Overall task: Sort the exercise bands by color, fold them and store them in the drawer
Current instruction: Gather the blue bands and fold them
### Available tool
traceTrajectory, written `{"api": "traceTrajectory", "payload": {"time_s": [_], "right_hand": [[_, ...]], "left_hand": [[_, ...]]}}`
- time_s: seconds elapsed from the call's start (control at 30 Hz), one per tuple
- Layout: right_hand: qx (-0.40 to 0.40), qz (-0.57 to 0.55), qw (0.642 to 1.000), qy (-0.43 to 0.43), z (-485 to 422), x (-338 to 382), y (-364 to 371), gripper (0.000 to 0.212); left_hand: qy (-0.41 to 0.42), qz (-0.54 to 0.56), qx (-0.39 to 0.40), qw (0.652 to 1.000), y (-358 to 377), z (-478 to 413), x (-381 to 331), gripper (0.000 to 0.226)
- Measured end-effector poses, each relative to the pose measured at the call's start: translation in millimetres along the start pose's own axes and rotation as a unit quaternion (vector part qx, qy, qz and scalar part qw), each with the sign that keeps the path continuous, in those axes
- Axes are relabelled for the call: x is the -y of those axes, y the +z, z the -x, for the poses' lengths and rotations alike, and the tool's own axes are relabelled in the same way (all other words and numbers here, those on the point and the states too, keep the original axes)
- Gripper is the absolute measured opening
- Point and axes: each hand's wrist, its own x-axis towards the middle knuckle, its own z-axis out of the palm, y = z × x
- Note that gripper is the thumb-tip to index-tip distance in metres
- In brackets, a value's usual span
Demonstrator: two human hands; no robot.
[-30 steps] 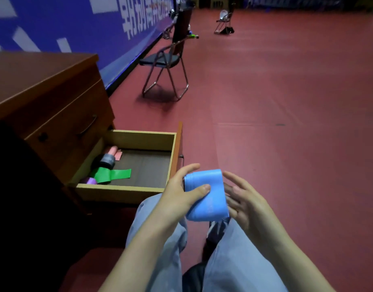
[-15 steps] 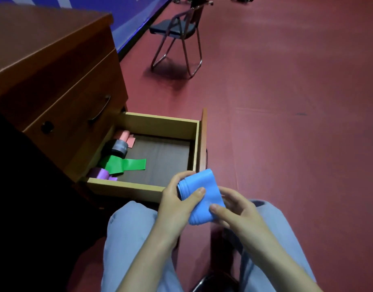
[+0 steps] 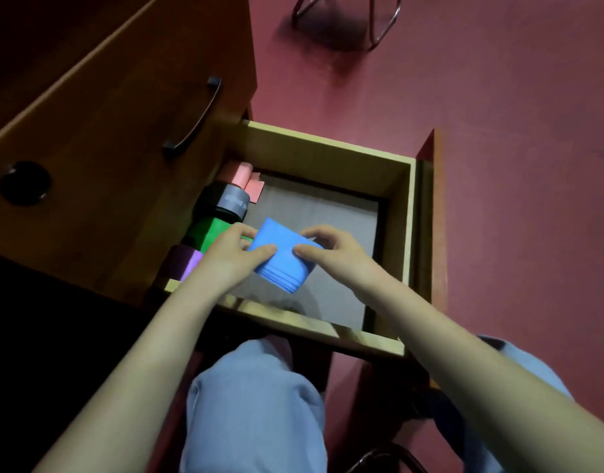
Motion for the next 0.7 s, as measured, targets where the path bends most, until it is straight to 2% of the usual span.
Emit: {"api": "traceTrajectory", "payload": {"time_s": [0.13,0.3,0.43,0.5,0.57,0.7], "right_hand": [[0.055,0.011,0.996,0.067,-45,-23,26,0.025],[0.091,0.085,0.984,0.129,-82,-54,56,0.031],[0.121,0.075,0.974,0.174,-90,-68,65,0.024],[0.119,0.092,0.973,0.174,-92,-72,67,0.009],[0.108,0.139,0.973,0.150,-94,-74,70,0.006],[0.086,0.320,0.941,0.065,-87,-71,72,0.029]], "left_hand": [[-0.053,-0.097,-0.002,0.994,-6,-32,24,0.023],[-0.101,-0.257,0.084,0.957,-9,-54,55,0.017],[-0.070,-0.268,0.036,0.960,-9,-57,62,0.016],[-0.038,-0.262,0.039,0.963,-6,-56,63,0.020],[-0.024,-0.288,0.088,0.953,-2,-52,64,0.023],[-0.021,-0.345,0.121,0.931,4,-47,62,0.031]]}}
